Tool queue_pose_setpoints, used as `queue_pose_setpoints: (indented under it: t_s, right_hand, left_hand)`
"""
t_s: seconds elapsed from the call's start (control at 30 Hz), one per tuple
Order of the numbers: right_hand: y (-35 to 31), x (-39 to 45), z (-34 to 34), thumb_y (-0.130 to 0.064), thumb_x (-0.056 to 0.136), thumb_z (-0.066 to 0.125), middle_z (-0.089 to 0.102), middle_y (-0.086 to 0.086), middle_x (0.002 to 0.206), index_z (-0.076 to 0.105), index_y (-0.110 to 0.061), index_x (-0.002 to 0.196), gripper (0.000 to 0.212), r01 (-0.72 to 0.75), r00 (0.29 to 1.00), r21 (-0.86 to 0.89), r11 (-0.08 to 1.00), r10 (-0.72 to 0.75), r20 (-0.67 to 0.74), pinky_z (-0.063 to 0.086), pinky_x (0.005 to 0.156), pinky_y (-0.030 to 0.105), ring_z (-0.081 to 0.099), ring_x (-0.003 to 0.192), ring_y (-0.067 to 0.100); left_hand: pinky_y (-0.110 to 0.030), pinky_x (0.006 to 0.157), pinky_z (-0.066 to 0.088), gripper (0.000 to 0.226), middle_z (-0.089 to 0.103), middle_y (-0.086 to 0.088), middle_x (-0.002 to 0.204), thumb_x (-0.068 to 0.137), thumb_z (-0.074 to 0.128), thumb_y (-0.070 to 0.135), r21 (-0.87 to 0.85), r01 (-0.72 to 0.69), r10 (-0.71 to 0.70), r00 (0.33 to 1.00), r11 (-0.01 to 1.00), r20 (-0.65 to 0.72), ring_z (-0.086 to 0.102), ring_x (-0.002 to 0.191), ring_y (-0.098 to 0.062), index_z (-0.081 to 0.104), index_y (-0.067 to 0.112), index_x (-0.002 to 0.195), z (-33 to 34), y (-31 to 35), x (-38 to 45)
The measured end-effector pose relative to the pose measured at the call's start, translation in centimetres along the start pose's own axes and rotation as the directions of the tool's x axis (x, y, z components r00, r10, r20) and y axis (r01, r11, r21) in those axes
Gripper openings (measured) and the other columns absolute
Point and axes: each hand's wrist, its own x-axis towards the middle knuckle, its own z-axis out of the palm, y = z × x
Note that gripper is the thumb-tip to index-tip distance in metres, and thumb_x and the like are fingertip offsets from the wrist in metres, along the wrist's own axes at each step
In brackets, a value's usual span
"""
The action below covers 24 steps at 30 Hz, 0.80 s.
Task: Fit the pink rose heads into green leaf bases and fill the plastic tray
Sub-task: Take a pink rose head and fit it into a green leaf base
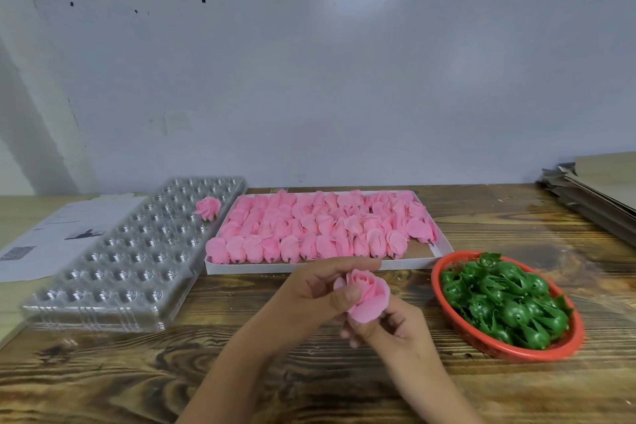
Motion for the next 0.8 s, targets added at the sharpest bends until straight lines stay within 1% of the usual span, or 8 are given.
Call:
queue_pose_setpoints:
  t_s: [0.07, 0.17, 0.23, 0.37, 0.47, 0.53, 0.63, 0.8]
  right_hand:
    - [0.0, 0.0, -0.1, -0.020, 0.084, 0.067, 0.072, 0.013, 0.072, 0.075, -0.015, 0.108, 0.026, 0.002, 1.000, 0.005, 1.000, -0.002, -0.005, 0.052, 0.059, 0.024, 0.066, 0.066, 0.014]
    - [-0.1, 0.1, -0.1, -0.017, 0.083, 0.067, 0.071, 0.009, 0.072, 0.078, -0.022, 0.100, 0.020, 0.013, 1.000, -0.027, 1.000, -0.014, -0.005, 0.051, 0.061, 0.023, 0.065, 0.066, 0.011]
    - [-0.4, 0.2, 0.0, -0.015, 0.083, 0.067, 0.071, 0.002, 0.073, 0.077, -0.033, 0.094, 0.023, 0.050, 0.999, -0.093, 0.994, -0.049, 0.015, 0.050, 0.063, 0.020, 0.063, 0.067, 0.006]
    - [-0.6, 0.1, 0.3, -0.014, 0.084, 0.070, 0.074, -0.006, 0.084, 0.076, -0.038, 0.096, 0.027, 0.049, 0.998, -0.159, 0.986, -0.042, 0.047, 0.048, 0.072, 0.017, 0.063, 0.077, 0.003]
    - [-0.3, 0.1, 0.3, -0.017, 0.082, 0.071, 0.071, 0.011, 0.076, 0.077, -0.021, 0.088, 0.010, -0.006, 1.000, -0.206, 0.979, 0.007, 0.004, 0.049, 0.068, 0.038, 0.060, 0.071, 0.021]
    - [-0.3, 0.1, 0.1, -0.005, 0.086, 0.070, 0.075, 0.016, 0.086, 0.076, -0.007, 0.094, 0.010, -0.017, 1.000, -0.204, 0.979, 0.021, 0.014, 0.056, 0.079, 0.045, 0.070, 0.083, 0.028]
    - [-0.4, 0.0, 0.0, 0.006, 0.088, 0.064, 0.077, 0.009, 0.096, 0.074, -0.003, 0.102, 0.019, -0.032, 0.999, -0.227, 0.973, 0.036, 0.015, 0.057, 0.090, 0.037, 0.072, 0.098, 0.022]
    - [-0.2, 0.0, 0.0, 0.007, 0.088, 0.063, 0.077, -0.003, 0.097, 0.076, -0.018, 0.099, 0.030, 0.000, 1.000, -0.248, 0.969, 0.000, -0.002, 0.054, 0.081, 0.020, 0.071, 0.096, 0.010]
  left_hand:
    - [-0.052, 0.082, 0.056, 0.045, 0.071, -0.007, 0.113, 0.095, 0.068, 0.033, -0.021, 0.012, -0.011, 0.999, 1.000, 0.030, 0.065, 0.086, -0.029, 0.062, 0.020, 0.138, -0.2, -0.1, 0.0]
    - [-0.039, 0.099, 0.054, 0.064, 0.065, -0.001, 0.137, 0.080, 0.079, 0.054, -0.083, 0.002, -0.003, 1.000, 0.997, -0.005, 0.064, 0.123, -0.023, 0.061, 0.028, 0.137, -0.6, 0.0, 0.1]
    - [-0.034, 0.105, 0.051, 0.068, 0.063, 0.004, 0.141, 0.073, 0.079, 0.065, -0.073, -0.044, 0.039, 0.997, 0.996, -0.069, 0.058, 0.132, -0.018, 0.064, 0.034, 0.131, -0.5, 0.6, 0.4]
    - [-0.024, 0.103, 0.050, 0.027, 0.070, 0.011, 0.127, 0.080, 0.078, 0.050, 0.103, -0.156, 0.170, 0.974, 0.982, -0.152, 0.062, 0.125, -0.012, 0.077, 0.035, 0.103, 0.5, 1.6, 1.3]
    - [-0.019, 0.096, 0.052, 0.006, 0.074, 0.018, 0.115, 0.080, 0.075, 0.042, 0.240, -0.125, 0.149, 0.986, 0.963, -0.082, 0.068, 0.112, -0.005, 0.077, 0.045, 0.085, 1.4, 1.5, 1.4]
    - [-0.016, 0.093, 0.052, 0.005, 0.074, 0.021, 0.109, 0.078, 0.075, 0.043, 0.280, -0.082, 0.109, 0.991, 0.956, -0.082, 0.069, 0.106, -0.002, 0.077, 0.046, 0.081, 1.7, 1.0, 1.3]
    - [-0.012, 0.089, 0.051, 0.005, 0.075, 0.020, 0.107, 0.077, 0.076, 0.037, 0.286, -0.044, 0.080, 0.990, 0.957, -0.118, 0.070, 0.103, 0.000, 0.079, 0.036, 0.081, 1.8, 0.2, 1.2]
    - [-0.013, 0.090, 0.052, 0.013, 0.073, 0.022, 0.112, 0.079, 0.080, 0.032, 0.317, 0.006, 0.025, 0.995, 0.948, -0.092, 0.068, 0.106, 0.000, 0.077, 0.040, 0.089, 1.6, 0.0, 1.3]
